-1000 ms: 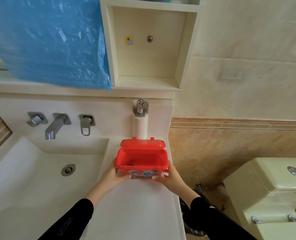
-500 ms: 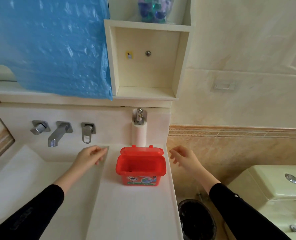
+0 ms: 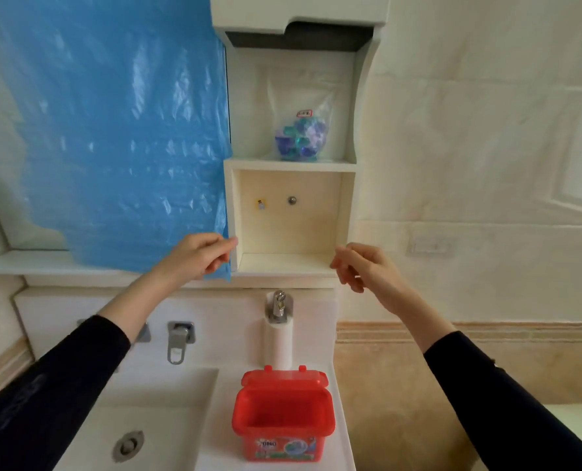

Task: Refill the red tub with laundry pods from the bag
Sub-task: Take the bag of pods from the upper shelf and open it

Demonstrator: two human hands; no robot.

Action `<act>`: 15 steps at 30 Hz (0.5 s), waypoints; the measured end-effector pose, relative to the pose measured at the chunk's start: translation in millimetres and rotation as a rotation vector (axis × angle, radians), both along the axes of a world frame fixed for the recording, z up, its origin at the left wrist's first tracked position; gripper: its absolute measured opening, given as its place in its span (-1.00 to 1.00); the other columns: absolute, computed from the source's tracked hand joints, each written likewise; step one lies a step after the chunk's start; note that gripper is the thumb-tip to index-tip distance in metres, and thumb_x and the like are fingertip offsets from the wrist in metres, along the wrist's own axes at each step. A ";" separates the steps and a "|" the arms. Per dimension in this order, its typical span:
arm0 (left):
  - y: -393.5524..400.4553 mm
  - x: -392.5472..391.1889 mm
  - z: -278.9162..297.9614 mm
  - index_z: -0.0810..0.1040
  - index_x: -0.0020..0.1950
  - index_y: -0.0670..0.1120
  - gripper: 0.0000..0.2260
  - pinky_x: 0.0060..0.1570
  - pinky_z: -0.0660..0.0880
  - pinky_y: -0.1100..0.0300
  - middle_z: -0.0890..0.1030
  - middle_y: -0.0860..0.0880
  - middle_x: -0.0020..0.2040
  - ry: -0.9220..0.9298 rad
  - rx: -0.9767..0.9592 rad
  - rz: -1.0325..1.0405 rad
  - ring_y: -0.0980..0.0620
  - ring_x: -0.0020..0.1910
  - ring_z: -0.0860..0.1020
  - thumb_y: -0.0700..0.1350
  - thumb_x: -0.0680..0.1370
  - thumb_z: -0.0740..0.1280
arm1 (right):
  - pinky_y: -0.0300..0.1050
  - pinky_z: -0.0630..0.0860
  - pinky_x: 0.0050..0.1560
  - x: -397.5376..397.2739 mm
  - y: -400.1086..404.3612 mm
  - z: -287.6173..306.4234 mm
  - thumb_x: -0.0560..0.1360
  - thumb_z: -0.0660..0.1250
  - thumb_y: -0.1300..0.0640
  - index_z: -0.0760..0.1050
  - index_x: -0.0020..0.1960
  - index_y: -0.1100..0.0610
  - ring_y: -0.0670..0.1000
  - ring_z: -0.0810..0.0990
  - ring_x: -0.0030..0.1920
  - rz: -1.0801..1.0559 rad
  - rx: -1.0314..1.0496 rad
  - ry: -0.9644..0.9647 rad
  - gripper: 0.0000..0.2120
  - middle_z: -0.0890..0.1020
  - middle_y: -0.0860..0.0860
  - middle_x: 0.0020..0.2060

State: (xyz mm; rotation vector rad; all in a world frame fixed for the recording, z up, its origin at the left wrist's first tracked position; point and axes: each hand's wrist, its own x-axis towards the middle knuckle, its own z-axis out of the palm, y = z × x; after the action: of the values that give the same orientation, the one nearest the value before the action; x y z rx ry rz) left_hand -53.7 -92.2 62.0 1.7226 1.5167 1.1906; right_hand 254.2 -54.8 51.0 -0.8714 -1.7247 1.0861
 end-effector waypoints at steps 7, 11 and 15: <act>27.7 21.9 86.3 0.64 -0.27 0.06 -0.71 -0.26 0.41 0.35 0.64 0.16 -0.25 0.279 0.149 0.000 0.26 -0.26 0.54 0.20 0.51 0.29 | -0.23 0.43 -0.44 -3.9 18.7 57.6 0.63 0.24 0.05 0.56 -0.18 0.19 -0.06 0.49 -0.46 -0.106 0.118 0.061 -0.71 0.58 0.03 -0.42; 52.6 34.0 126.0 0.61 -0.02 0.07 -0.70 -0.03 0.40 0.17 0.60 0.06 0.06 0.454 0.261 0.070 0.07 0.02 0.53 0.26 0.46 0.32 | -0.12 0.53 -0.21 0.9 29.6 67.6 0.62 0.25 0.05 0.53 -0.12 0.15 0.00 0.57 -0.26 -0.182 0.121 0.055 -0.78 0.64 0.05 -0.25; 88.3 59.7 147.6 0.32 0.42 -0.14 -0.21 0.21 0.36 0.07 0.36 -0.13 0.41 0.494 0.210 0.209 -0.11 0.34 0.39 0.35 0.37 0.33 | -0.11 0.53 -0.17 11.5 39.3 63.2 0.62 0.25 0.05 0.52 0.01 0.24 0.03 0.59 -0.20 -0.236 0.102 0.037 -0.76 0.65 0.07 -0.19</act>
State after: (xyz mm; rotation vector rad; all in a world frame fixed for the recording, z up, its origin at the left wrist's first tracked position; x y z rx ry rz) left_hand 5.9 -3.9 209.7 2.1558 1.9556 1.1066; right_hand 265.7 -15.5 114.2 -0.9571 -1.5864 0.8452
